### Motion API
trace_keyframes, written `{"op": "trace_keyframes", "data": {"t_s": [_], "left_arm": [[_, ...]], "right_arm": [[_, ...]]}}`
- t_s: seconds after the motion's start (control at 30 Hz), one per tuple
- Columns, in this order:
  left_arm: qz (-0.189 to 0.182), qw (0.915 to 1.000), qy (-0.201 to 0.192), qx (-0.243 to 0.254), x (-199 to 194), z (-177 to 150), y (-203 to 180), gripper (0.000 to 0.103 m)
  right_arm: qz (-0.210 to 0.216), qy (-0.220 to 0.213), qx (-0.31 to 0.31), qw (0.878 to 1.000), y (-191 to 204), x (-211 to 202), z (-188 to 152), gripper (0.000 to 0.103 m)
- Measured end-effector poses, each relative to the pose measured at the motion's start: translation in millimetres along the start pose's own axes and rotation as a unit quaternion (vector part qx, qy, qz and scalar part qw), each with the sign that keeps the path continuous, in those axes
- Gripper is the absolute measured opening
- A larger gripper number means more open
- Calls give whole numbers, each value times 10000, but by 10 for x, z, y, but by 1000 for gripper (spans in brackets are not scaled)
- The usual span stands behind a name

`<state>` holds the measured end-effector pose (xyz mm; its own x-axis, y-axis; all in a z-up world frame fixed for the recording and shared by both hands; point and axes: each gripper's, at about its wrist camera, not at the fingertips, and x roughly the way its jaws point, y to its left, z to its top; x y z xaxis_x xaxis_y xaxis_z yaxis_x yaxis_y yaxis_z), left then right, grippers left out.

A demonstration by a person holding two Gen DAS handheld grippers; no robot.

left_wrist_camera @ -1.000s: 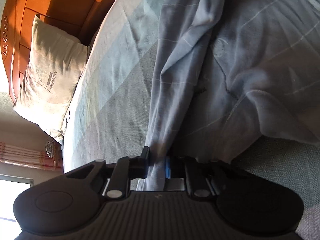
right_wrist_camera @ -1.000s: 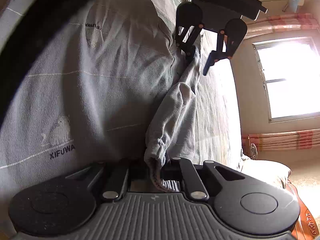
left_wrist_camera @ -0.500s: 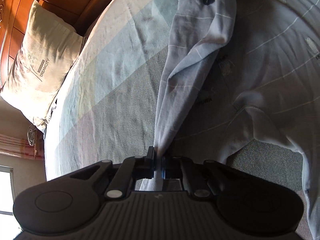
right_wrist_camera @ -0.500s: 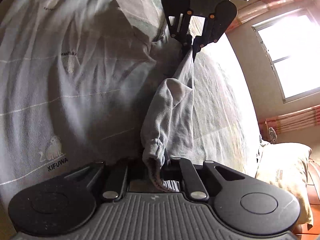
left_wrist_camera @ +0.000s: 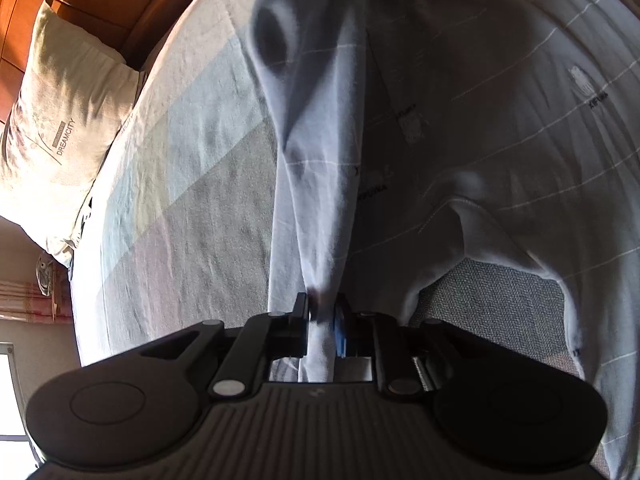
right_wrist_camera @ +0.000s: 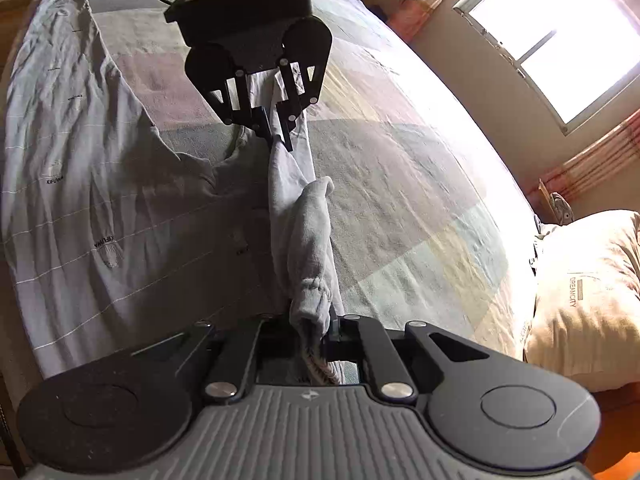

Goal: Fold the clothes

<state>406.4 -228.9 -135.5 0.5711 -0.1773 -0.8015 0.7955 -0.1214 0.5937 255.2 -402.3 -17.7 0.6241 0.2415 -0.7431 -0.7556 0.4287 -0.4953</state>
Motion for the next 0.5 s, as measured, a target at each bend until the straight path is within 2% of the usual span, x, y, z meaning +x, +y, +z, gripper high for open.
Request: {"op": "trace_keyframes", "data": {"t_s": [0.23,0.3,0.4,0.5], "left_arm": [[-39,9990,431,131,306,-334,28,15],[-43,9992,300,254,343,-406,11,13],[-109,9991,246,330,253,-431,13,2],[-216,9990,222,324,116,-445,39,1]], "right_arm": [[151,92,-100,9998,135,127,-83,11],[171,109,-70,9998,161,139,-96,11],[190,132,-71,9997,193,189,-106,11],[198,175,-53,9996,227,265,-117,11]]}}
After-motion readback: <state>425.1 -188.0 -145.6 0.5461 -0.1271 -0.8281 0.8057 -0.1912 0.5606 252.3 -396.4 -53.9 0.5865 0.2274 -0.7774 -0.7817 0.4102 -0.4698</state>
